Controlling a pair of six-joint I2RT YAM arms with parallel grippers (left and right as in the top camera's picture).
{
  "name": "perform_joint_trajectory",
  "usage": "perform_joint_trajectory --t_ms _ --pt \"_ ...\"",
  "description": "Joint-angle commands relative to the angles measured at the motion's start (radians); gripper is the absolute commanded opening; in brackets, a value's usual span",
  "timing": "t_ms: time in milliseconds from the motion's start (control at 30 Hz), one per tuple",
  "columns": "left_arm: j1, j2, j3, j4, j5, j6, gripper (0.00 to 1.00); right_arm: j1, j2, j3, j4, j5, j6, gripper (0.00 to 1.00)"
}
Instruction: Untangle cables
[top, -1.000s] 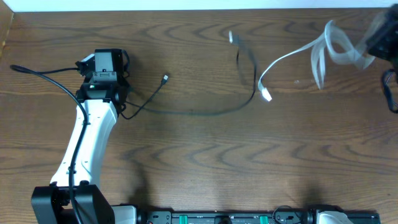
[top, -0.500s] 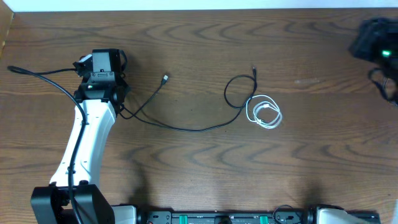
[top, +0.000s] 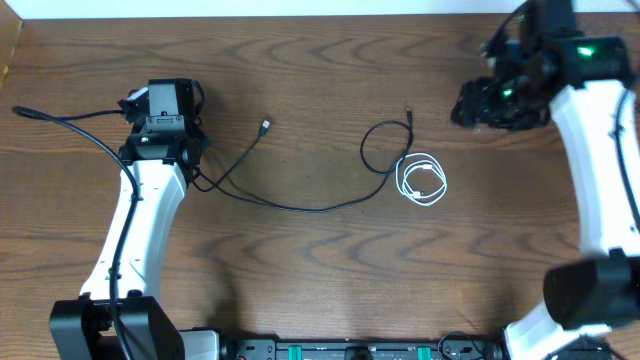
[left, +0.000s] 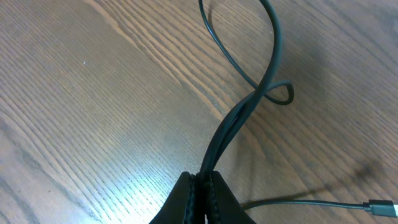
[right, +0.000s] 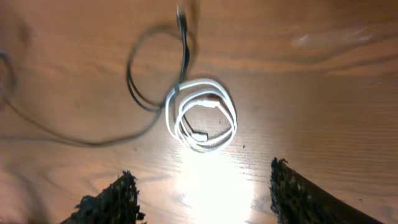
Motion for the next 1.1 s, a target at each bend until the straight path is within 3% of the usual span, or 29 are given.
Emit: perform_joint_trajectory --t_ms 0,367,733,1067 --pt "0.005 0.008 0.017 0.0 -0.003 0.006 0.08 0.027 0.092 0.006 -0.028 -0.003 -0.128 0.68" --pt "0.005 0.008 0.017 0.004 -0.003 0.006 0.08 0.12 0.338 0.006 0.016 0.201 -0.145 0.68" --pt "0.005 0.008 0.017 0.013 -0.003 0.006 0.08 0.147 0.43 0.002 0.175 0.201 -0.258 0.69" --pt "0.005 0.008 0.017 0.018 -0.003 0.006 0.08 0.15 0.501 -0.002 0.205 0.178 -0.286 0.68"
